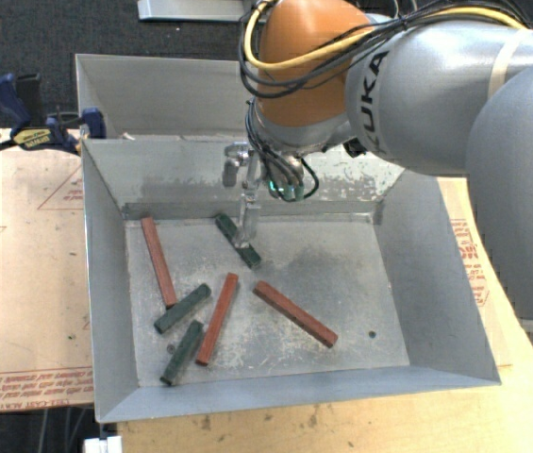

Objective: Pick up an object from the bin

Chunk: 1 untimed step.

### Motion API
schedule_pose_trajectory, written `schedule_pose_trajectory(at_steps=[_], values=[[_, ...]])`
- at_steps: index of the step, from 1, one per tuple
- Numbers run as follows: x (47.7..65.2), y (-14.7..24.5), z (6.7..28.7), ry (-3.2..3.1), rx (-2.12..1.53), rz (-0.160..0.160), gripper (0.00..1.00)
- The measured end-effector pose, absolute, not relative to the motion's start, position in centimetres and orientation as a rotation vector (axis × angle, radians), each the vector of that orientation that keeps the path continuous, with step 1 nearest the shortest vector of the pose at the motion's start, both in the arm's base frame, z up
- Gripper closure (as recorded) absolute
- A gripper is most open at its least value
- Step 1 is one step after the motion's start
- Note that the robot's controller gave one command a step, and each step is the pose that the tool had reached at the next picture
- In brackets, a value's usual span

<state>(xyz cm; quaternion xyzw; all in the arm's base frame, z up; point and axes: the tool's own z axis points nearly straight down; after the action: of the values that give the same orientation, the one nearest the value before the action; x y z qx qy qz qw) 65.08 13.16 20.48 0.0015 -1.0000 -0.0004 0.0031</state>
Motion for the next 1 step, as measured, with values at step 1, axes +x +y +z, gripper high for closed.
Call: schedule_pose_trajectory(at_steps=[1], values=[[65.25,13.10,20.99,-3.144,0.001,-0.002,0.00]])
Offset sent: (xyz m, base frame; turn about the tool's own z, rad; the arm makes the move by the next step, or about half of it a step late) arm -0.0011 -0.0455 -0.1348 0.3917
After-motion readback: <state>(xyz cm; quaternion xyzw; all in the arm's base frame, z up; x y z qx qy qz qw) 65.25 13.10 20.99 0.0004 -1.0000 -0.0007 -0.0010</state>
